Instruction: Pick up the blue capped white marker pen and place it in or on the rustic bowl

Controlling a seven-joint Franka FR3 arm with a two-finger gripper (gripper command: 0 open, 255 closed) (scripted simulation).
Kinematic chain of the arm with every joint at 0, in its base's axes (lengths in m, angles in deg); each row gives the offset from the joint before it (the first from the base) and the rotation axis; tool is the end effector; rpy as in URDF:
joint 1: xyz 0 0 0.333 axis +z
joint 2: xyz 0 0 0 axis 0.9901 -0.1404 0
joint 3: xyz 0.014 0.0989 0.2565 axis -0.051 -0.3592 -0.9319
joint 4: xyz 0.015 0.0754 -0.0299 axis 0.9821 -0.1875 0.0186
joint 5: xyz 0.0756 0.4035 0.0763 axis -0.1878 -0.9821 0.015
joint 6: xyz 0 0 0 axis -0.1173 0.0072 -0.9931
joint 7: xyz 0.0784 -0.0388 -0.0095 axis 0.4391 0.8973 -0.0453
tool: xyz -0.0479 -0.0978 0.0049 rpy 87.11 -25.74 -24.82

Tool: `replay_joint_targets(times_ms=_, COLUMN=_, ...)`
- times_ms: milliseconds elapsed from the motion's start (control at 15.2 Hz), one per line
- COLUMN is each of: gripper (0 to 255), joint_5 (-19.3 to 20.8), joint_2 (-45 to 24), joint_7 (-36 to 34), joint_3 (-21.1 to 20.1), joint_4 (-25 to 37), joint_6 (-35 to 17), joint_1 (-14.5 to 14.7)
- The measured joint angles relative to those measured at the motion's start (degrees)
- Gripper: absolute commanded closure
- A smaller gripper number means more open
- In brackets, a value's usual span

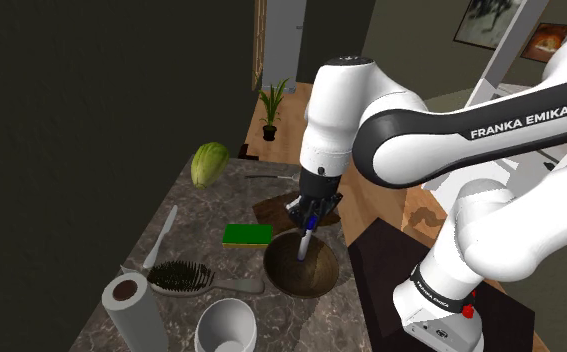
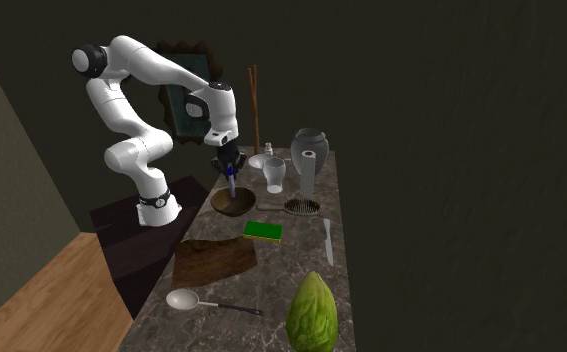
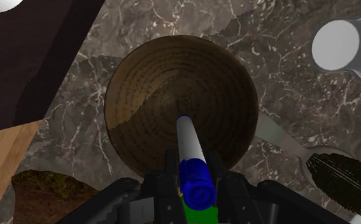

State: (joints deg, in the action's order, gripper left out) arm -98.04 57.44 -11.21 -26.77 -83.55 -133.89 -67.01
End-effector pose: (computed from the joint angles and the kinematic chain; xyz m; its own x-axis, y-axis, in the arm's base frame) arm 0.3165 0.2458 0.3656 0.9596 -0.2813 0.0004 -0.2813 -0.9596 -0.0016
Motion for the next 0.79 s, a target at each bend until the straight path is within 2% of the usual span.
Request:
replay_joint_targets(times_ms=396, gripper=255, joint_5=-0.11, joint_2=-0.12, joint_7=-0.04, joint_3=-0.14, joint_4=-0.31, joint_6=-0.47, joint_1=0.06)
replay_joint_targets(times_ms=462, gripper=0, joint_5=-0.11, joint_2=-0.12, joint_7=-0.04, joint_3=-0.14, joint_4=-0.31, joint_6=-0.47, joint_1=0.06)
replay_joint_targets(times_ms=792, gripper=0, joint_5=-0.11, joint_2=-0.12, joint_7=-0.04, joint_3=-0.14, joint_4=-0.31, joint_6=-0.47, joint_1=0.06)
